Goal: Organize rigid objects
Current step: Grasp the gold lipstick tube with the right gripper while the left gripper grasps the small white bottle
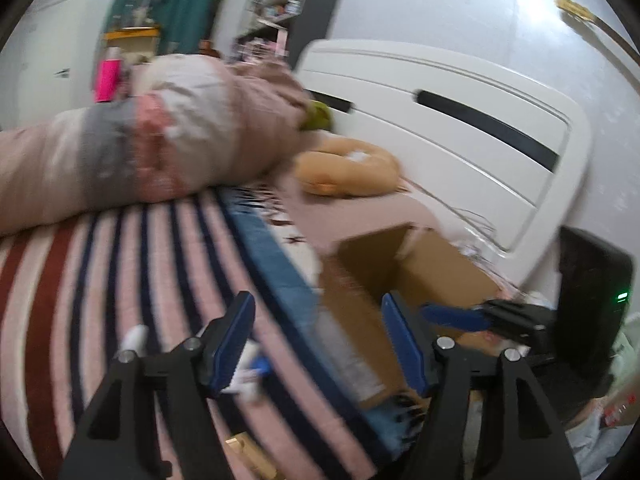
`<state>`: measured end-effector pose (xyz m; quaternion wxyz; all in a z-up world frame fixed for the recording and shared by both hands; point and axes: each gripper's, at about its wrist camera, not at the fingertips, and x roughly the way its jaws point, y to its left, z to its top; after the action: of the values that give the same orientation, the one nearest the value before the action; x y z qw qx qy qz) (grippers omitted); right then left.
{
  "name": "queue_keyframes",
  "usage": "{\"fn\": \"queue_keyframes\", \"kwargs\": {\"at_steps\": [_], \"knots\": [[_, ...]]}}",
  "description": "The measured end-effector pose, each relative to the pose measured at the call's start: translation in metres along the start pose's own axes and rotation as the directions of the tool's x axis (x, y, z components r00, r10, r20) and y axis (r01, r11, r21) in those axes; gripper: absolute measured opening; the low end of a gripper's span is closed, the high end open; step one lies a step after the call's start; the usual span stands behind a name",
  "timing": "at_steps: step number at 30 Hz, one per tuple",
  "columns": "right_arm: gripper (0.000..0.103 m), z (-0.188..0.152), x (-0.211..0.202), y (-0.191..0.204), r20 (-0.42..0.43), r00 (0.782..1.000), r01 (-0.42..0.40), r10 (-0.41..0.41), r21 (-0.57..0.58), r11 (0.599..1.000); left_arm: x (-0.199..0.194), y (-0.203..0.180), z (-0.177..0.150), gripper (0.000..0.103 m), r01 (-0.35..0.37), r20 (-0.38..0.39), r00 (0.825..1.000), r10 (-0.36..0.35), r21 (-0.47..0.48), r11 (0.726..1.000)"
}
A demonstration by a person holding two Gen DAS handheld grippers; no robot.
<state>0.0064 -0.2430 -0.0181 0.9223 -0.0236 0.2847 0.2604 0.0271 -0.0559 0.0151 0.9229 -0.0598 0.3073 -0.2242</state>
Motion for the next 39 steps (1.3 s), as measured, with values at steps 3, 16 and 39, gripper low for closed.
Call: {"fn": "queue_keyframes", "kwargs": {"at_steps": [3,16,39], "knots": [[0.039,0.009,0.004,0.026,0.01,0.999,-0.032,0.033,-0.036,0.999,-0.016,0.031,-0.013,0.065,-0.088,0.005,0.996,0.088,-0.036,0.995],[0.039,-0.042,0.117,0.108,-0.312,0.944,-0.136,0.108,-0.071,0.988,-0.011,0.151,-0.088,0.066,-0.253,-0.134,0.963,0.232,-0.169,0.953],[0.014,-0.064,0.192,0.048,-0.375,0.926,0.055,-0.039,0.032,0.998,0.122,0.209,-0.088,0.031,-0.246,-0.271,0.941,0.204,-0.132,0.96]]}}
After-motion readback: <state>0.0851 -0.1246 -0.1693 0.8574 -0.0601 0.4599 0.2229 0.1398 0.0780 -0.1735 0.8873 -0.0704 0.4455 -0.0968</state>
